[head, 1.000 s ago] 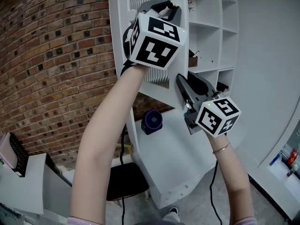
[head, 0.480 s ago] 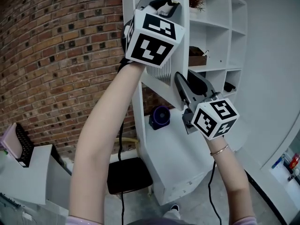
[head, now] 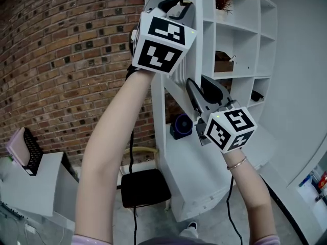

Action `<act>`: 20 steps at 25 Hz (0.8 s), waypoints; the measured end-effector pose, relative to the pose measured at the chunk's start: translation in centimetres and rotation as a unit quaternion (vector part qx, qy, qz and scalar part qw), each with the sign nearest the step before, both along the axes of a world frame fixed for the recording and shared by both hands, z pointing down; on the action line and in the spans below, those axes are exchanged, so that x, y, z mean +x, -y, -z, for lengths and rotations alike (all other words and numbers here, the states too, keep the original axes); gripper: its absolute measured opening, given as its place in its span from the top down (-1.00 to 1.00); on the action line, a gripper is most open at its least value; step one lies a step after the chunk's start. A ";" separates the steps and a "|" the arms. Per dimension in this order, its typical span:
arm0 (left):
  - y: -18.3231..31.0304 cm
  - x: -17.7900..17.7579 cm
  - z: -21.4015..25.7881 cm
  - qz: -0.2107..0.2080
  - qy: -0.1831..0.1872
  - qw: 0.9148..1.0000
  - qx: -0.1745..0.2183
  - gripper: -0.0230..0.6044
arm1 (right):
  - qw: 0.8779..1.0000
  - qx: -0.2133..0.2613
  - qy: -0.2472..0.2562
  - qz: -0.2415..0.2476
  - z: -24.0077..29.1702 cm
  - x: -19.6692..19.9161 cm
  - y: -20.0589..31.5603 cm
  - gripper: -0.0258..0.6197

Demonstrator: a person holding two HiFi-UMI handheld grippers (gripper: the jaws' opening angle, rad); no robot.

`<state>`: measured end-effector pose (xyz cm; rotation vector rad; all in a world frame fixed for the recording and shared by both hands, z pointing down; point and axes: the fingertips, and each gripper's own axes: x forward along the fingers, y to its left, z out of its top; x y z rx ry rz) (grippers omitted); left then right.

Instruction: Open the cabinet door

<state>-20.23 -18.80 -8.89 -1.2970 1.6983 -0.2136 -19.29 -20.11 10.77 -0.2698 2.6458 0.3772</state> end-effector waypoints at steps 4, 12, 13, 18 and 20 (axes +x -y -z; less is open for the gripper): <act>-1.2 -0.8 0.1 0.006 0.000 1.000 -0.004 0.65 | 1.000 0.001 0.000 0.004 0.1 -0.8 -1.1 0.56; -1.5 -0.7 0.0 0.017 0.004 1.000 -0.012 0.64 | 1.000 -0.008 -0.001 0.008 0.1 -1.1 -1.2 0.56; -1.6 -0.6 0.1 0.015 0.002 1.000 -0.009 0.64 | 1.000 -0.008 -0.001 0.007 0.1 -1.1 -1.2 0.56; -2.1 0.1 0.1 0.007 -0.001 1.000 -0.001 0.64 | 1.000 -0.020 -0.006 0.009 0.0 -0.8 -1.0 0.56; -2.4 0.2 -0.1 0.006 -0.003 1.000 0.000 0.64 | 1.000 -0.023 -0.007 0.013 0.0 -0.6 -1.0 0.57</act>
